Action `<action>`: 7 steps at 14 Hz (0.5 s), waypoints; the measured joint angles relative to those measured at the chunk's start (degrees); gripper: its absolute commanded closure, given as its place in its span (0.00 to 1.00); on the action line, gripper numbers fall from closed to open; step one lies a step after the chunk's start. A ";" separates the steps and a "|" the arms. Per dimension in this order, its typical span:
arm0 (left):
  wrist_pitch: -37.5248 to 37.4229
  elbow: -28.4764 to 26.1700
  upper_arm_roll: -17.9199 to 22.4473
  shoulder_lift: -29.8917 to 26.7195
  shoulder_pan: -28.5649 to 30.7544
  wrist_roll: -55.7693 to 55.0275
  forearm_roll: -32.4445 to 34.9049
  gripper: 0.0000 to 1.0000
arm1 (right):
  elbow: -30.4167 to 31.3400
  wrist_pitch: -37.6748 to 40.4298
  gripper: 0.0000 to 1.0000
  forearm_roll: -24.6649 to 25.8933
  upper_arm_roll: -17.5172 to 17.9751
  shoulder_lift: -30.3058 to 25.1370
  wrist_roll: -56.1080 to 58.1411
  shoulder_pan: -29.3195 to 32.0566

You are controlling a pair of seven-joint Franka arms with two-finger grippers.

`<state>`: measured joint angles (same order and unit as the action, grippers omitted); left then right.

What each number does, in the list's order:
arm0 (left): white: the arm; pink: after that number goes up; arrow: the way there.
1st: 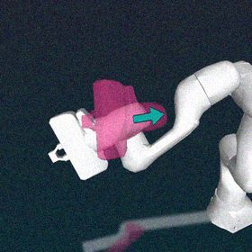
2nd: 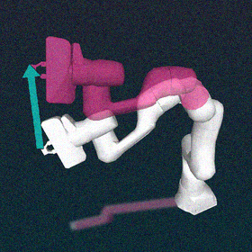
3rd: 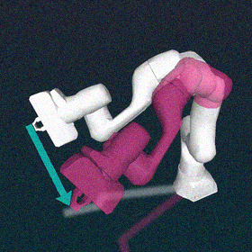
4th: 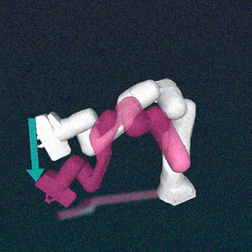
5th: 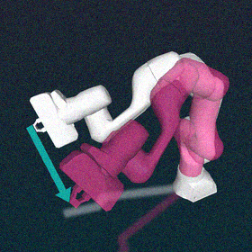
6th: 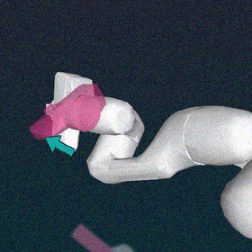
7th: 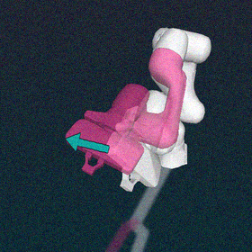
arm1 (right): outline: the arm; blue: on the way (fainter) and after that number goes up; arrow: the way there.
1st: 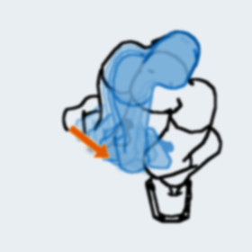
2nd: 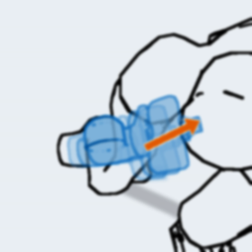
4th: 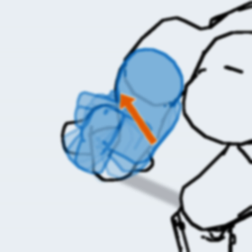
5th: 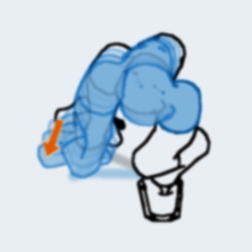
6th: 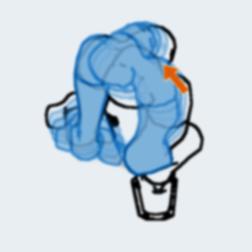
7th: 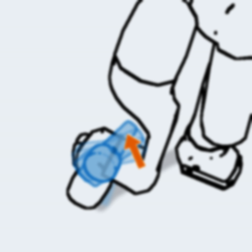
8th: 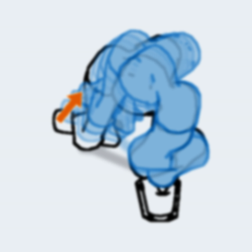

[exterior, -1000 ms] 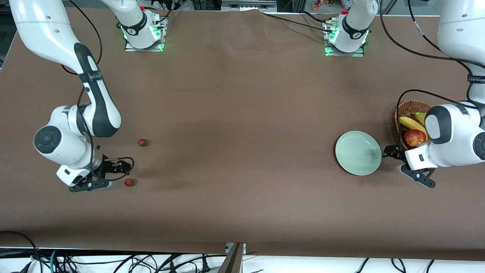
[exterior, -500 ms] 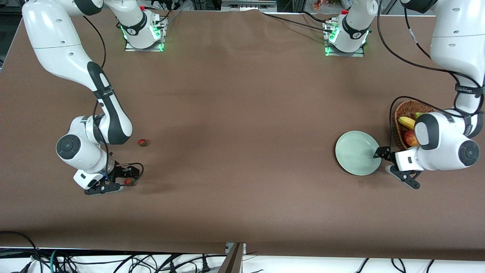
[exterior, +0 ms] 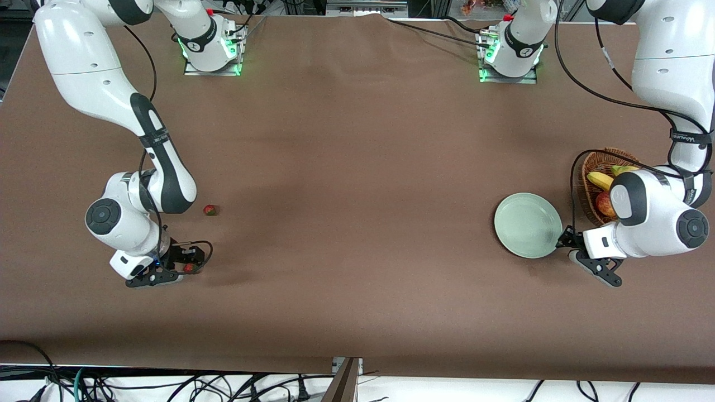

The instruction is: Collect all strawberries into plate

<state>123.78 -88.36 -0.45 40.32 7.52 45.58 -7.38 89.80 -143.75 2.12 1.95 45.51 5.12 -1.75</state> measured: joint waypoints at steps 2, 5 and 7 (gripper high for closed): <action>-1.25 1.28 -0.02 -0.88 -0.23 -0.04 0.00 0.27 | -0.01 -0.20 0.76 0.00 0.00 0.44 0.02 0.00; -5.53 2.06 -0.05 -4.45 -0.86 -0.38 0.00 0.25 | -0.47 -0.26 0.88 0.00 0.00 0.51 0.08 -0.01; -8.01 2.07 -0.13 -6.61 -1.36 -1.66 -0.01 0.25 | -1.55 -0.31 0.88 0.00 0.09 0.55 0.10 -0.25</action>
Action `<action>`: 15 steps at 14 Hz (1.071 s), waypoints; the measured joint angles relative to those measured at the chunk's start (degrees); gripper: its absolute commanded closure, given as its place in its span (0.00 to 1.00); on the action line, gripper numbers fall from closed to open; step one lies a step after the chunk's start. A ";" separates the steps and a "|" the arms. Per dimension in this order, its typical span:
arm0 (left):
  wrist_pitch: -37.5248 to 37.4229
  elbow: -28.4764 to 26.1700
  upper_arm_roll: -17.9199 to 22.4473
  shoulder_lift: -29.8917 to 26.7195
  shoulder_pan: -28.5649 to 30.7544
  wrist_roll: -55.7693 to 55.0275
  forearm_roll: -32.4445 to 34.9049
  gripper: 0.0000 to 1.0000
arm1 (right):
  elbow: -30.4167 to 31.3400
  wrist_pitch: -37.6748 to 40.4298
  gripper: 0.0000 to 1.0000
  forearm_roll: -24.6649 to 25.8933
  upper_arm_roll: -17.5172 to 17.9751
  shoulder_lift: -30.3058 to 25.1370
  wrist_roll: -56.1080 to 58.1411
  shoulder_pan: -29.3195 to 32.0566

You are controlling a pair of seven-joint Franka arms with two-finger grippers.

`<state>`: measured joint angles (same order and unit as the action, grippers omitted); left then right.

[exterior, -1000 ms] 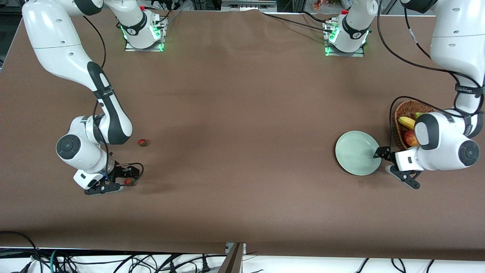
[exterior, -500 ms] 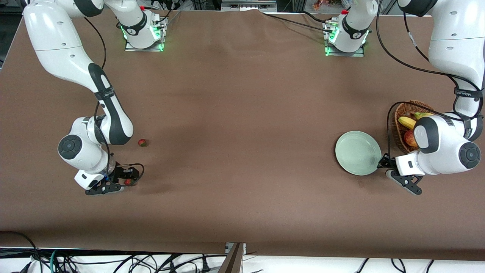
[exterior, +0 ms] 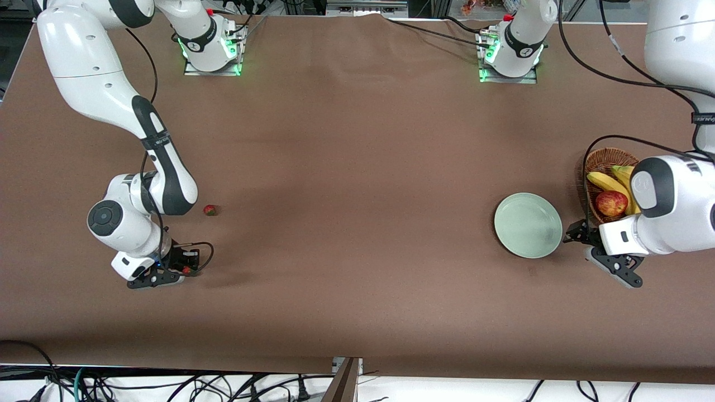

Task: Collect all strawberries into plate
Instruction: 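Carry the strawberry to mid-table and release it with the right gripper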

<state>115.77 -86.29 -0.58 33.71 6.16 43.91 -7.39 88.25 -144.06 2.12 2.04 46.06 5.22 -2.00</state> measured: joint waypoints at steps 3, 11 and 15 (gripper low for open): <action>-3.87 0.00 -0.19 -1.59 -2.77 -8.53 -0.02 0.25 | -1.81 0.09 0.88 -0.03 0.27 -0.01 -1.01 -3.14; -8.91 -0.40 -1.57 -1.75 -5.82 -25.73 -0.42 0.25 | -5.18 1.54 0.88 -0.03 1.13 -0.06 -41.68 -24.14; -9.96 -1.08 -3.29 -1.68 -6.65 -30.74 -0.61 0.20 | -7.26 1.54 0.87 -0.03 0.92 0.23 -64.67 -38.14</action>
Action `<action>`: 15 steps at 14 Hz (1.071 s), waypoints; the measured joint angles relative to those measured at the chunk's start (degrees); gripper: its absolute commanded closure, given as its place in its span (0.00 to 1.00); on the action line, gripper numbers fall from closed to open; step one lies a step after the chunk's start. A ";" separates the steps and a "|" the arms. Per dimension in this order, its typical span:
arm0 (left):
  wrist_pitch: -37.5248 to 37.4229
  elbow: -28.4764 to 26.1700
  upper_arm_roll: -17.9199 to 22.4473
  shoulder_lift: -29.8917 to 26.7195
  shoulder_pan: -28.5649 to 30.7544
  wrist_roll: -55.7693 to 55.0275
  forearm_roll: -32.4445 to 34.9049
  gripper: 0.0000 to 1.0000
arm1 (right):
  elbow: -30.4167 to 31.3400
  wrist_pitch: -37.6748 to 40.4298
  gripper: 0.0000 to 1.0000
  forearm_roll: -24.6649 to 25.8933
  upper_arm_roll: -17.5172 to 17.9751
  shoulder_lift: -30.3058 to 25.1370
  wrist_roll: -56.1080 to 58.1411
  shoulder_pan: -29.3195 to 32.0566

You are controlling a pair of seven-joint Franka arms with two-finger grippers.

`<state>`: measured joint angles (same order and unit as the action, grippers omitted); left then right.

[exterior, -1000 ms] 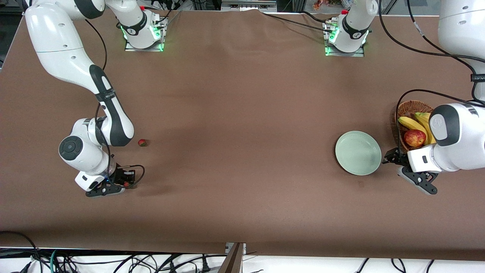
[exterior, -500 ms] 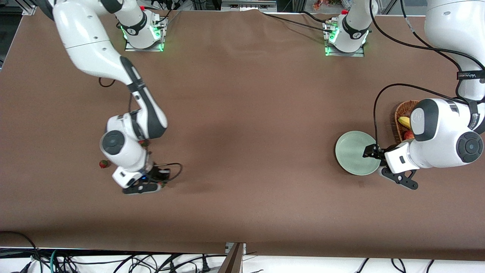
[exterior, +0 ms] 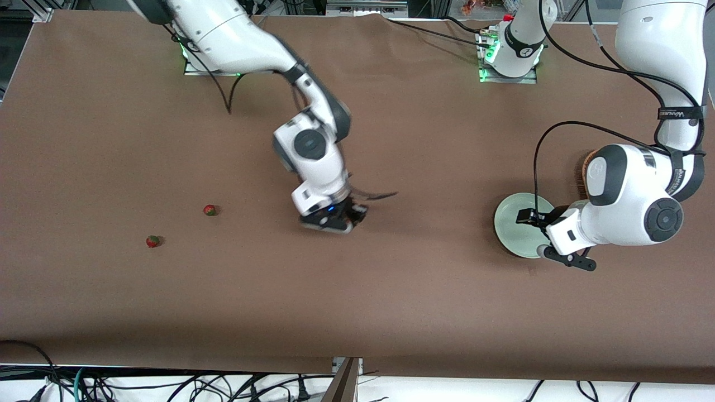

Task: Collect all strawberries into plate
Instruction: 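Carry the strawberry to mid-table and release it with the right gripper, then grasp the strawberry with the left gripper while the right gripper returns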

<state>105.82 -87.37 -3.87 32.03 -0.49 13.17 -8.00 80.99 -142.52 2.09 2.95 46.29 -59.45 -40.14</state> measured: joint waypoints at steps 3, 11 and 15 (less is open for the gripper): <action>-0.06 -0.16 -0.01 0.09 0.02 -0.59 0.00 0.20 | -0.25 -0.71 0.87 0.00 -0.01 1.30 -7.47 -6.23; -0.19 -1.99 -1.74 0.16 -0.03 -3.08 -1.23 0.14 | -1.84 -10.76 0.00 0.01 -1.20 7.02 -12.05 -11.31; 2.11 -5.61 -1.85 0.30 -0.06 -3.10 -9.73 0.07 | -4.00 -0.22 0.00 0.00 -4.36 2.22 0.51 -3.75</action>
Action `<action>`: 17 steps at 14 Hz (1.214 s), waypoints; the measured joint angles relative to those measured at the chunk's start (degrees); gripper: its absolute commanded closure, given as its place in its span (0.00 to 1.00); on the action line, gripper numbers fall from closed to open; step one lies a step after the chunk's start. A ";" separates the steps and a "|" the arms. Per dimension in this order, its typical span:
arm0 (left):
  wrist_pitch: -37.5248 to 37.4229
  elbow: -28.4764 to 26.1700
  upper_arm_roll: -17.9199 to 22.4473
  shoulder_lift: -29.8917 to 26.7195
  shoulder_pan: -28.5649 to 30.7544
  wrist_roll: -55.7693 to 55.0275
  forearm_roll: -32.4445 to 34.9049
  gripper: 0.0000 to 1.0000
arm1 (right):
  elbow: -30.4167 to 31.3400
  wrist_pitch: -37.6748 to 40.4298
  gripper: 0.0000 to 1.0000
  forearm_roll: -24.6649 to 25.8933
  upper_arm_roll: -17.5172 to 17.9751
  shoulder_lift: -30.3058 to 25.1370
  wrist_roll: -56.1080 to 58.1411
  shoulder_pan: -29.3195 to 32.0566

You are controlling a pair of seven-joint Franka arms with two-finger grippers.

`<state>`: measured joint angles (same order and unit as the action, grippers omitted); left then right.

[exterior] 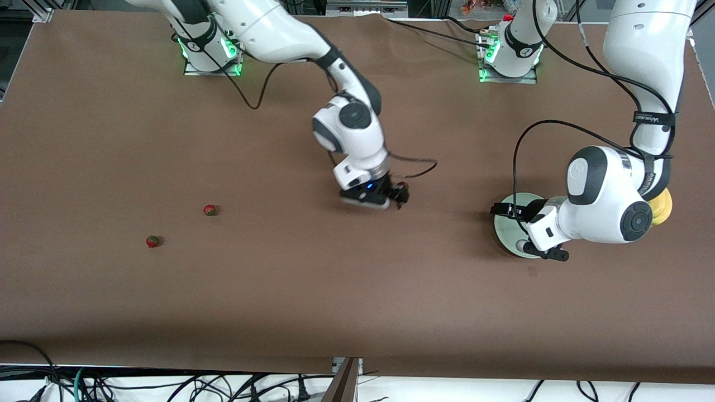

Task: Collect all strawberries into plate
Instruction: 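Grasp the strawberry with the left gripper while the right gripper returns, then drop the strawberry on the plate while the right gripper grasps another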

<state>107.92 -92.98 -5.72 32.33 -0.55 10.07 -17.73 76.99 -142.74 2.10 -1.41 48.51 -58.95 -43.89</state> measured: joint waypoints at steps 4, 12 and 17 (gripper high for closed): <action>5.39 -4.67 -2.39 0.05 -0.07 -4.14 -5.76 0.06 | 0.09 13.58 0.00 -0.06 -0.01 -3.60 28.02 15.39; 32.37 -20.50 -7.88 -4.48 -16.87 -39.28 -1.13 0.05 | 5.44 24.99 0.00 -0.05 -5.16 -4.91 56.71 26.29; 37.67 -23.16 -7.66 -3.25 -22.29 -52.31 9.01 0.35 | 18.32 22.35 0.00 -0.08 -7.69 -10.65 61.74 26.38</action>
<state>145.59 -116.14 -13.38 29.08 -22.84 -42.24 -8.72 95.31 -120.39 2.02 -9.10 37.86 2.79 -17.52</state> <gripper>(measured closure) 0.066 0.000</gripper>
